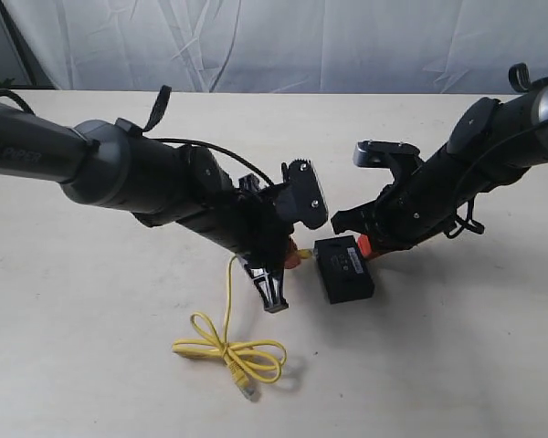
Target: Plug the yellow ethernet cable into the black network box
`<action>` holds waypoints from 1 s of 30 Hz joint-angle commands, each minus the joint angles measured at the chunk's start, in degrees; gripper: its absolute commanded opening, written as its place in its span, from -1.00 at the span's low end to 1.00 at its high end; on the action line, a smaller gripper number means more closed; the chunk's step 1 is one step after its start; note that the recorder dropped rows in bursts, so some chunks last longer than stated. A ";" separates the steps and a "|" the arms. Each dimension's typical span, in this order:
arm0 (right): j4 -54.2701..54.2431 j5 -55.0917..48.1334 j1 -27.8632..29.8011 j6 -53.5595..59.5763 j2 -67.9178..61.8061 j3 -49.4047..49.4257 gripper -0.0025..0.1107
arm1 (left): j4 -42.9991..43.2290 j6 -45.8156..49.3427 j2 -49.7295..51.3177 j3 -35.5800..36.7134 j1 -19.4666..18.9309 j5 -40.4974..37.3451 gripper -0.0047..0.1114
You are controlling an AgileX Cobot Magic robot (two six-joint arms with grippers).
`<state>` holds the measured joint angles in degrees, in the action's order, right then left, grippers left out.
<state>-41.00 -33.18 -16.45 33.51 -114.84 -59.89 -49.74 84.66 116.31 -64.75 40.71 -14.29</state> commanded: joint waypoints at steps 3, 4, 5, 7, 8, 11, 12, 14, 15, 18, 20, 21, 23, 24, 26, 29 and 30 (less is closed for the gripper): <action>-1.99 -0.84 -0.62 0.59 -0.32 0.12 -0.97 | -16.80 12.18 2.73 -0.07 -0.80 -4.12 -0.92; -1.99 -0.84 -0.62 0.59 -0.32 0.12 -0.97 | -17.20 13.41 3.17 -0.07 -0.80 -4.45 -0.92; -1.99 -0.84 -0.62 0.59 -0.32 0.12 -0.97 | -18.14 14.74 3.43 -0.07 -0.80 -4.57 -0.92; -2.10 -0.84 -0.62 0.59 -0.37 0.12 -0.97 | -19.81 16.11 4.02 -0.07 -0.80 -4.91 -0.92; -2.10 -0.84 -0.62 0.59 -0.37 0.12 -0.97 | -20.46 16.58 4.29 -0.07 -0.80 -4.91 -0.92; -2.10 -0.84 -0.62 0.59 -0.37 0.12 -0.97 | -21.75 18.48 4.55 -0.07 -0.80 -5.51 -0.92; -2.11 -1.08 -0.62 0.59 -0.37 0.12 -0.97 | -22.32 19.22 4.55 -0.07 -0.80 -5.64 -0.92; -2.11 -1.08 -0.62 0.59 -0.37 0.12 -0.97 | -24.33 20.65 4.55 -0.07 -0.80 -5.64 -0.92; -1.94 -1.08 -0.62 0.59 -0.37 0.12 -0.97 | -24.48 20.77 4.55 -0.07 -0.80 -5.30 -0.92; -1.72 -1.08 -0.62 0.59 -0.37 0.12 -0.97 | -24.63 20.77 4.55 -0.07 -1.08 -4.52 -0.92; -1.64 -1.08 -0.62 0.59 -0.37 0.12 -0.97 | -25.24 20.77 4.44 -0.07 -1.36 -4.62 -0.92; -1.50 -1.08 -0.62 0.59 -0.37 0.12 -0.97 | -25.24 20.77 4.44 -0.07 -1.62 -4.75 -0.92; -1.50 -1.08 -0.62 0.59 -0.37 0.12 -0.97 | -25.24 20.77 4.35 -0.07 -2.20 -5.90 -0.92; -1.50 -1.08 -0.62 0.59 -0.37 0.12 -0.97 | -25.11 20.77 4.35 -0.07 -2.50 -6.57 -0.92; -1.50 -1.08 -0.62 0.59 -0.37 0.12 -0.97 | -25.23 21.79 4.35 0.20 -2.91 -7.43 -0.92; -1.52 -0.95 -0.62 0.59 -0.37 0.12 -0.97 | -25.54 24.61 4.35 1.02 -3.06 -7.88 -0.92; -1.52 -0.95 -0.62 0.59 -0.37 0.12 -0.97 | -26.05 25.18 4.35 1.47 -3.06 -7.88 -0.92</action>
<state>-40.00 -31.33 -16.12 33.53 -114.84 -59.89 -74.54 107.65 119.55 -64.54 37.14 -19.11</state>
